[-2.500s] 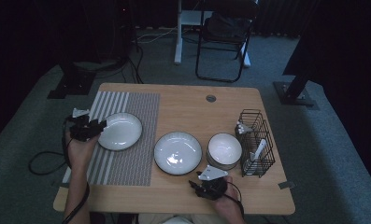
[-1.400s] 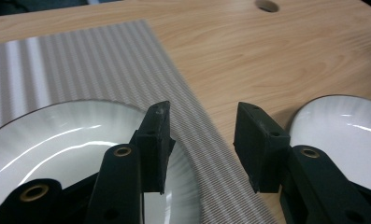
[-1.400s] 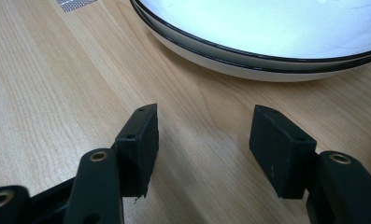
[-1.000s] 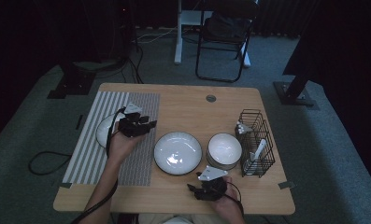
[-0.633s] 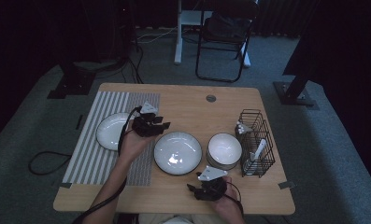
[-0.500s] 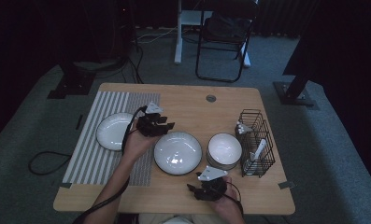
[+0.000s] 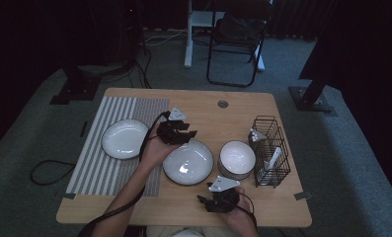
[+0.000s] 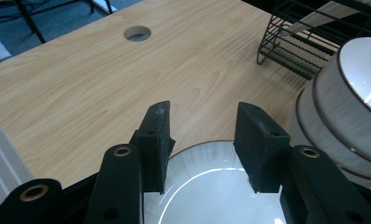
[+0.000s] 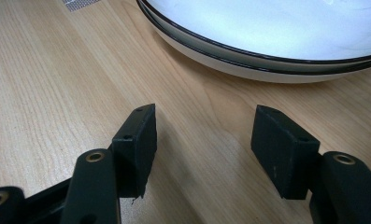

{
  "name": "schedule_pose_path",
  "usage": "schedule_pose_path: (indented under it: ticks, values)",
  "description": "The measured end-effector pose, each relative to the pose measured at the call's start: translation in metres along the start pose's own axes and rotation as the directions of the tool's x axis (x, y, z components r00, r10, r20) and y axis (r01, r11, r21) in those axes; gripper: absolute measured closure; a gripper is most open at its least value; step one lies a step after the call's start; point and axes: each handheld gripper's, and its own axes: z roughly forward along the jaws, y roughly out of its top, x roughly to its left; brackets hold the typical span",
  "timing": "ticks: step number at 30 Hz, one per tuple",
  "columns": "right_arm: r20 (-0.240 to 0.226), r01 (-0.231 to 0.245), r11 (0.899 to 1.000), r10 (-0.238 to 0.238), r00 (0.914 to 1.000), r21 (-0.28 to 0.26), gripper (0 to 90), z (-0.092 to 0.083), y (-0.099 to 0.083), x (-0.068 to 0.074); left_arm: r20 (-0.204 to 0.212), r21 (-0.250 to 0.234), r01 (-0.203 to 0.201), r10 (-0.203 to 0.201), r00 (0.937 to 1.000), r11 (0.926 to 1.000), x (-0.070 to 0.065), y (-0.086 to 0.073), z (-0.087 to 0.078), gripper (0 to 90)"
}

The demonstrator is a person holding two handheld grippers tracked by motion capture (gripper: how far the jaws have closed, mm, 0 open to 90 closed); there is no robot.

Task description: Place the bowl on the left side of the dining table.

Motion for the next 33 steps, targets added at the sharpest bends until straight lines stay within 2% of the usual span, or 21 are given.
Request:
schedule_pose_path:
  ticks: [4,13,20,33]
  values:
    - [0.000,0.001,1.000,-0.001,1.0000,0.000,40.1,0.000,0.000,0.000,0.024,-0.002,-0.010,0.010,0.9997,1.0000,-0.007,0.004,0.004,57.4]
    - [-0.001,0.001,1.000,-0.001,1.0000,0.000,40.1,0.000,0.000,0.000,0.050,0.011,-0.036,0.036,0.9981,0.9993,-0.020,0.010,0.013,57.6]
    - [-0.002,0.001,1.000,-0.001,1.0000,0.000,40.2,0.000,0.000,0.001,0.082,0.020,-0.048,0.046,0.9956,0.9987,-0.032,0.016,0.023,57.6]
    - [-0.004,0.006,1.000,-0.006,1.0000,0.000,40.1,0.000,0.000,0.001,0.112,0.033,-0.091,0.086,0.9899,0.9953,-0.054,0.027,0.036,57.3]
